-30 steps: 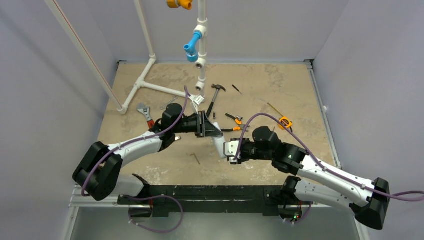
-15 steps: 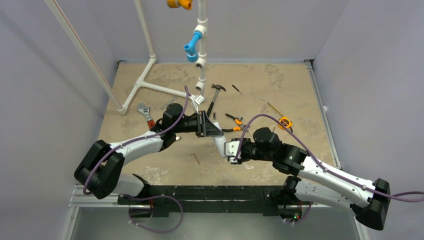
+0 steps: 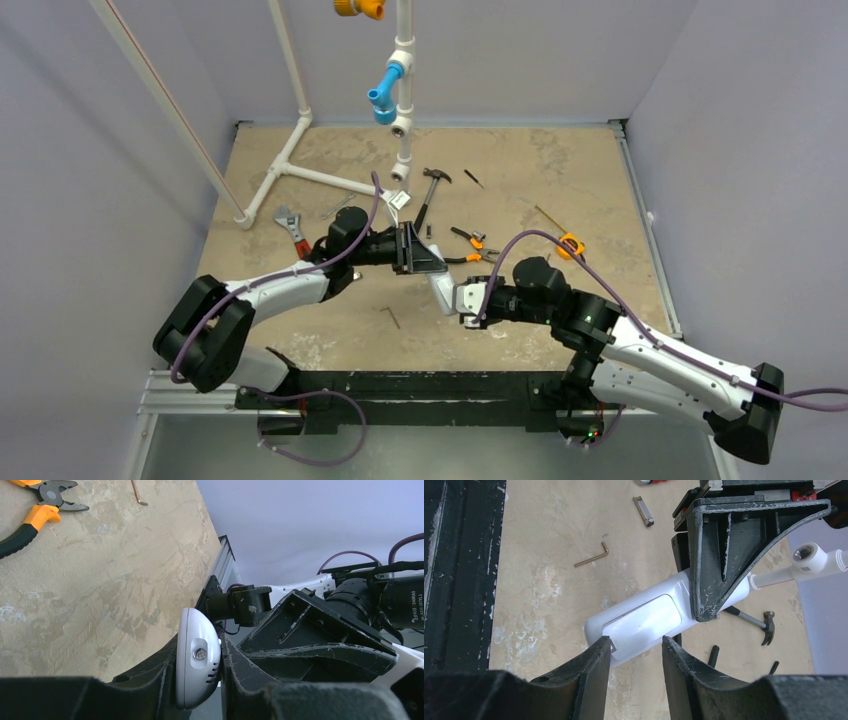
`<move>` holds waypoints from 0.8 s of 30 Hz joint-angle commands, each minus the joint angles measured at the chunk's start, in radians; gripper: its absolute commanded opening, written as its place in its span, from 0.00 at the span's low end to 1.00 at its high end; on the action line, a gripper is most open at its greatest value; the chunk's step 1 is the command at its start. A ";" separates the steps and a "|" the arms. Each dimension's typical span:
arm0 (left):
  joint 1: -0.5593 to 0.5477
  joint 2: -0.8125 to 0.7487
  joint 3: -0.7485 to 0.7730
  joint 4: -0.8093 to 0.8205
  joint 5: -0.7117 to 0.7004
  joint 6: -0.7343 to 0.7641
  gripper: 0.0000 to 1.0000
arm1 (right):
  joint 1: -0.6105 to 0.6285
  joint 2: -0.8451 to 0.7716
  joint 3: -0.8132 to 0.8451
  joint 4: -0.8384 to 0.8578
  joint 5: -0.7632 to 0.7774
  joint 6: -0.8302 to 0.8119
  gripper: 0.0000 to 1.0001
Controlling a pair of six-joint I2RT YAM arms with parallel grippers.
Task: Load the batteries into the remote control
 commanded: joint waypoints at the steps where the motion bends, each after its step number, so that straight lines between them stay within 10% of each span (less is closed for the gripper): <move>1: -0.008 0.003 -0.012 0.046 0.066 -0.006 0.00 | -0.003 -0.019 0.009 0.087 0.022 -0.009 0.39; 24: -0.009 0.041 -0.021 0.134 0.084 -0.058 0.00 | -0.003 -0.009 0.015 -0.027 0.015 -0.002 0.54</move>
